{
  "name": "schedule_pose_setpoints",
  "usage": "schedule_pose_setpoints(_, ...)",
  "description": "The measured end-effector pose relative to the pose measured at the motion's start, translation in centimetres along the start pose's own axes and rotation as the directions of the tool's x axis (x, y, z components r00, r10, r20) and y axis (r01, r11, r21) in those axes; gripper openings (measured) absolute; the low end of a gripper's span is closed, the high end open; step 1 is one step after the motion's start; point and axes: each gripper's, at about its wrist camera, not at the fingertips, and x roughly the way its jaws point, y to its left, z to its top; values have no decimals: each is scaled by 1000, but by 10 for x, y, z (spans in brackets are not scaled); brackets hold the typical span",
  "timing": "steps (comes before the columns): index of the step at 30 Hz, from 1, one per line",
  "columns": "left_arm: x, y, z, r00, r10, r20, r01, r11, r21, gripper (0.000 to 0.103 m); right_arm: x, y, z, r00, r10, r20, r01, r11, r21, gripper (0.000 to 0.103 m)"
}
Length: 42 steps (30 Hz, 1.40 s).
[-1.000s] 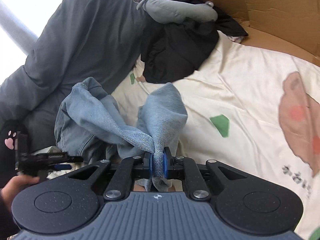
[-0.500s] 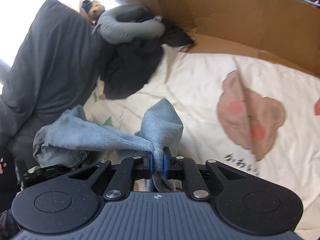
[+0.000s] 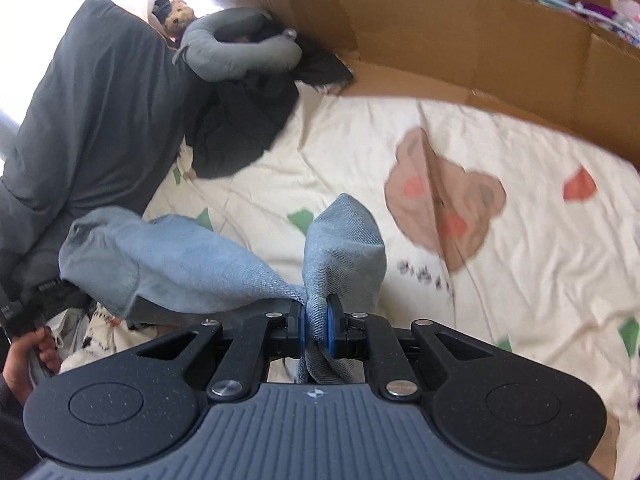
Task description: Fold clothes
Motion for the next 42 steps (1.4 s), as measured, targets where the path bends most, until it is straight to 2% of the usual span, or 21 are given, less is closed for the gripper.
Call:
schedule_pose_setpoints(6, -26, -9, 26, 998, -44, 37, 43, 999, 32, 12, -24, -7, -33, 995, -4, -101, 8, 999, 40, 8)
schedule_pose_setpoints(13, -53, -22, 31, 997, -79, 25, 76, 994, 81, 12, -46, -14, -55, 984, -9, -180, 26, 995, 92, 8)
schedule_pose_setpoints(16, -53, -27, 32, 995, -97, 9, 96, 991, 92, 12, -44, -22, -57, 980, -26, -198, 47, 994, 101, 8)
schedule_pose_setpoints(24, -2, -65, 29, 988, -147, -46, 152, 978, 143, 12, 8, -50, -36, 963, -121, -242, 135, 990, 40, 12)
schedule_pose_setpoints(27, 28, -84, 30, 983, -166, -75, 176, 971, 162, 12, 24, -60, -19, 958, -180, -223, 189, 982, 16, 29)
schedule_pose_setpoints(31, 61, -106, 32, 978, -187, -94, 203, 959, 200, 12, 29, -61, -7, 963, -197, -186, 200, 980, 2, 43)
schedule_pose_setpoints(35, 92, -125, 33, 974, -185, -133, 212, 949, 234, 13, 31, -58, -8, 964, -209, -167, 212, 977, 2, 43)
schedule_pose_setpoints(38, 113, -129, 37, 968, -147, -206, 191, 958, 215, 14, 30, -54, -10, 966, -213, -150, 216, 976, 4, 43)
schedule_pose_setpoints(40, 117, -128, 40, 969, -119, -218, 165, 964, 206, 15, 27, -50, -11, 968, -216, -130, 218, 976, 2, 43)
schedule_pose_setpoints(42, 112, -126, 42, 972, -107, -208, 153, 963, 221, 29, 22, -46, -12, 969, -219, -112, 219, 976, -13, 43)
